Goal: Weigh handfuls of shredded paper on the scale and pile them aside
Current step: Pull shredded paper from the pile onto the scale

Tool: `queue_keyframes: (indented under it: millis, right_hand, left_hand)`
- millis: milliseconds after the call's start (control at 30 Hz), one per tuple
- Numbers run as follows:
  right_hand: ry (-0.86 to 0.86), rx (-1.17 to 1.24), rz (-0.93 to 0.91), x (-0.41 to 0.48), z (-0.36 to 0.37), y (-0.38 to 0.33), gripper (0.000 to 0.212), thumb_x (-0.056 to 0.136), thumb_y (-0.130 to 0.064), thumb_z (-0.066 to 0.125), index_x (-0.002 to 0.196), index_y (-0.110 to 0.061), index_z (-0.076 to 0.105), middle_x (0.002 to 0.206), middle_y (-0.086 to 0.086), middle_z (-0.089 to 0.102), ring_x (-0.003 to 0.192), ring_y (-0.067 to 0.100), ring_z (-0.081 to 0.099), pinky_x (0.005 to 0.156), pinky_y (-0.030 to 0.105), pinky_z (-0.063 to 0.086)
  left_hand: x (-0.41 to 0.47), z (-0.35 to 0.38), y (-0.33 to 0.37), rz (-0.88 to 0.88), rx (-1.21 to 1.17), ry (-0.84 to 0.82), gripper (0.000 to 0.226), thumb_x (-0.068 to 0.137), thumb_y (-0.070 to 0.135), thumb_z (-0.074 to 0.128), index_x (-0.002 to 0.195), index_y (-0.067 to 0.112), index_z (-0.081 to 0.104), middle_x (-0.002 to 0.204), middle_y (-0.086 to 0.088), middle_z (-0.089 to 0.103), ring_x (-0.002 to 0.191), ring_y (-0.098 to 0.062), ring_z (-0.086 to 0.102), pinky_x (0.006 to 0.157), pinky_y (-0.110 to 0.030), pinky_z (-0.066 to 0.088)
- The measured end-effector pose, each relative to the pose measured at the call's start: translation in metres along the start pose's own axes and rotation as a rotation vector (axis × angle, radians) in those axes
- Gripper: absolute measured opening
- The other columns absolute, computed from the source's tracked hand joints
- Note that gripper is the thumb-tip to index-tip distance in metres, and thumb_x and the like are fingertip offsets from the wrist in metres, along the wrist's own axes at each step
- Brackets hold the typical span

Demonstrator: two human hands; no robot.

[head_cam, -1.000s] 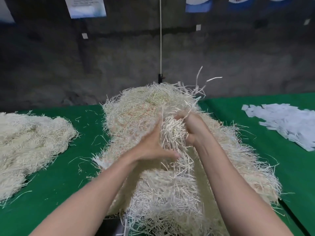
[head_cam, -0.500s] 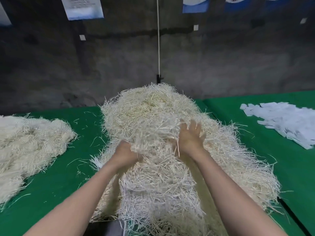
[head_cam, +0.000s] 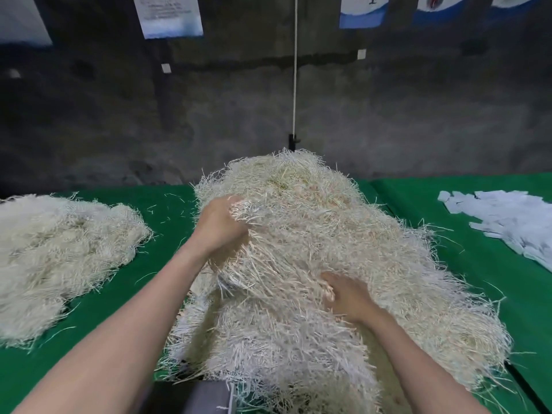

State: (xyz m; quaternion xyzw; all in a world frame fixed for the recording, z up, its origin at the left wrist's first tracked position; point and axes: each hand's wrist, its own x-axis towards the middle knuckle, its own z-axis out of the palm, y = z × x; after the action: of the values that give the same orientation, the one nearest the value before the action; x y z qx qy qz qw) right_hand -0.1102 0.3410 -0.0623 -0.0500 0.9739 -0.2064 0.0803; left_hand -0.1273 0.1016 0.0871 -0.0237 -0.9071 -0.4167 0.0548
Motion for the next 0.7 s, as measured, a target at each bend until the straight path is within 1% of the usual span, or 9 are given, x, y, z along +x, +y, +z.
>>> queue_keyframes:
  millis: [100, 167, 233, 300, 367, 433, 500, 567, 700]
  right_hand:
    - [-0.075, 0.262, -0.05, -0.023, -0.061, -0.022, 0.073, 0.077, -0.02, 0.072, 0.139, -0.034, 0.036, 0.147, -0.007, 0.037, 0.133, 0.017, 0.038, 0.106, 0.032, 0.033]
    - [0.141, 0.125, -0.103, -0.04, -0.096, -0.044, 0.089, 0.063, -0.051, 0.076, 0.138, -0.042, 0.029, 0.147, -0.013, 0.032, 0.136, 0.015, 0.032, 0.112, 0.042, 0.027]
    - [0.332, 0.212, -0.214, -0.053, -0.105, -0.078, 0.122, 0.041, -0.074, 0.068, 0.141, -0.054, 0.001, 0.151, -0.024, 0.012, 0.14, 0.008, 0.015, 0.115, 0.042, 0.011]
    - [0.225, 0.6, -0.3, -0.049, -0.081, -0.112, 0.128, 0.039, -0.066, 0.08, 0.127, -0.071, -0.012, 0.144, -0.034, 0.003, 0.137, 0.003, 0.014, 0.112, 0.037, 0.018]
    - [0.019, 0.677, -0.315, -0.038, -0.034, -0.13, 0.101, 0.05, -0.044, 0.087, 0.115, -0.072, 0.013, 0.133, -0.025, 0.034, 0.122, 0.007, 0.046, 0.095, 0.03, 0.047]
    - [-0.02, 0.5, -0.278, -0.024, 0.007, -0.117, 0.065, 0.072, -0.027, 0.077, 0.116, -0.05, 0.034, 0.098, -0.023, 0.049, 0.083, 0.002, 0.062, 0.072, 0.026, 0.056]
    - [0.109, 0.362, -0.081, -0.008, 0.023, -0.083, 0.043, 0.086, -0.016, 0.064, 0.121, -0.036, 0.05, 0.107, -0.018, 0.057, 0.087, 0.005, 0.062, 0.08, 0.034, 0.055]
    - [0.265, 0.315, 0.11, 0.003, 0.021, -0.056, 0.043, 0.087, -0.015, 0.061, 0.128, -0.026, 0.053, 0.123, -0.005, 0.06, 0.104, 0.017, 0.061, 0.091, 0.034, 0.05]
    - [0.425, 0.668, 0.086, 0.007, -0.001, -0.052, 0.063, 0.079, 0.014, 0.052, 0.133, -0.017, 0.05, 0.135, -0.005, 0.045, 0.099, 0.019, 0.061, 0.084, 0.026, 0.05]
  left_hand:
    - [0.001, -0.001, -0.001, 0.054, 0.105, 0.021, 0.069, 0.081, 0.005, 0.067, 0.142, 0.021, 0.038, 0.148, -0.004, 0.035, 0.123, -0.027, 0.051, 0.101, -0.046, 0.045]
    - [-0.003, -0.003, 0.004, 0.091, 0.108, 0.013, 0.068, 0.083, 0.011, 0.068, 0.142, 0.023, 0.038, 0.148, 0.0, 0.034, 0.132, -0.023, 0.041, 0.112, -0.036, 0.028]
    - [-0.007, -0.004, 0.013, 0.167, 0.196, 0.023, 0.066, 0.083, 0.015, 0.068, 0.142, 0.025, 0.039, 0.148, 0.004, 0.033, 0.132, -0.012, 0.032, 0.103, -0.018, 0.024]
    - [-0.013, -0.005, 0.027, 0.251, 0.192, 0.036, 0.06, 0.08, 0.014, 0.069, 0.134, 0.028, 0.048, 0.136, 0.009, 0.041, 0.117, -0.005, 0.038, 0.082, -0.005, 0.031]
    - [-0.02, -0.009, 0.042, 0.388, 0.169, 0.065, 0.041, 0.072, 0.009, 0.069, 0.107, 0.029, 0.063, 0.108, 0.016, 0.057, 0.094, -0.007, 0.053, 0.059, -0.003, 0.034]
    - [-0.025, -0.02, 0.049, 0.486, 0.186, 0.122, 0.037, 0.067, 0.004, 0.067, 0.094, 0.029, 0.069, 0.081, 0.02, 0.06, 0.077, -0.003, 0.058, 0.054, -0.003, 0.036]
    - [-0.025, -0.03, 0.042, 0.515, 0.241, 0.147, 0.035, 0.069, 0.004, 0.069, 0.092, 0.03, 0.071, 0.077, 0.024, 0.057, 0.074, 0.0, 0.059, 0.055, 0.0, 0.036]
    - [-0.023, -0.032, 0.024, 0.429, 0.354, -0.006, 0.037, 0.072, 0.011, 0.074, 0.099, 0.034, 0.063, 0.097, 0.022, 0.057, 0.086, -0.006, 0.059, 0.059, -0.003, 0.036]
    - [-0.024, 0.011, -0.007, 0.115, 0.632, -0.681, 0.107, 0.066, 0.034, 0.082, 0.148, 0.039, 0.012, 0.146, 0.003, 0.036, 0.089, -0.006, 0.055, 0.062, -0.013, 0.044]
